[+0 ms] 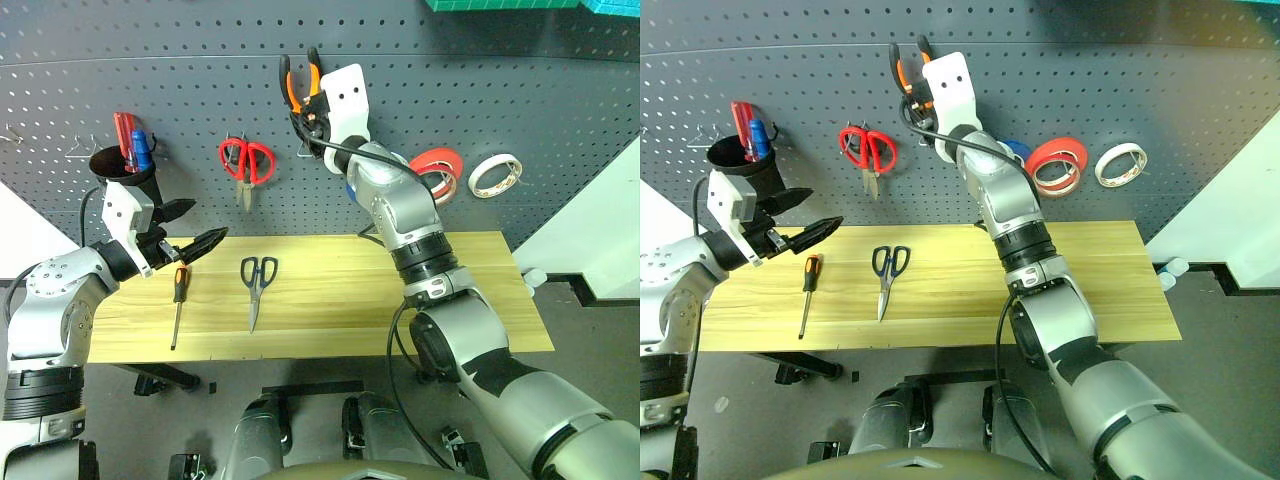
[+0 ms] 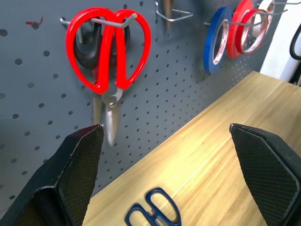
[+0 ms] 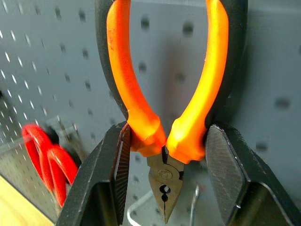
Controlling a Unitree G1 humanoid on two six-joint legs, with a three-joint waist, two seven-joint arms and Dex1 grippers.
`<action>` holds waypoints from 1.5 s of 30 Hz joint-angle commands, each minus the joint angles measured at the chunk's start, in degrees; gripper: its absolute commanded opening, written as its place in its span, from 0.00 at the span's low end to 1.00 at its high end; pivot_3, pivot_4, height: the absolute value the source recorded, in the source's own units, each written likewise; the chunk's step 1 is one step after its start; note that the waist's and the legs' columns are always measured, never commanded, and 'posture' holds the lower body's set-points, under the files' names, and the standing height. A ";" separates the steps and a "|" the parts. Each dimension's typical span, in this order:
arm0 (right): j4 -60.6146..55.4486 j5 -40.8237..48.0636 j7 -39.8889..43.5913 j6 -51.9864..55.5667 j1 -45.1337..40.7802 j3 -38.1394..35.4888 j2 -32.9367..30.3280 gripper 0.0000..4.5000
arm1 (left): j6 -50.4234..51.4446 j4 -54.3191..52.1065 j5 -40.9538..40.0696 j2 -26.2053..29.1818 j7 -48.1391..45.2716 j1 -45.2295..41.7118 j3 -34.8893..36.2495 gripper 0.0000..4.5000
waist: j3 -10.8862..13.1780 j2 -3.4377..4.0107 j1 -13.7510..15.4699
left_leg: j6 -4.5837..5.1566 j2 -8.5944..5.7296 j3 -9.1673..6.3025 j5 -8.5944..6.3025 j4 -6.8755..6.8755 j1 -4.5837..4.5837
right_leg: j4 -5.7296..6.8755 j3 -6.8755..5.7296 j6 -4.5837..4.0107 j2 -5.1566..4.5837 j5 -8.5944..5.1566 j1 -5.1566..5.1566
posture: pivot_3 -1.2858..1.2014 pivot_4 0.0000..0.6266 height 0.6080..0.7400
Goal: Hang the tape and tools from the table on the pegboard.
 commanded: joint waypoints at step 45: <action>-40.90 33.39 50.13 30.96 17.53 -1.59 -35.85 1.00 | 11.09 -14.04 1.63 -6.42 19.10 8.87 -1.37 1.00 | 0.07 0.10 1.28 | 0.43 0.10 0.15 0.47 -0.58 -0.81 | -1.38 -0.22 0.66 0.18 0.98 -0.47 | 0.52 0.23 0.92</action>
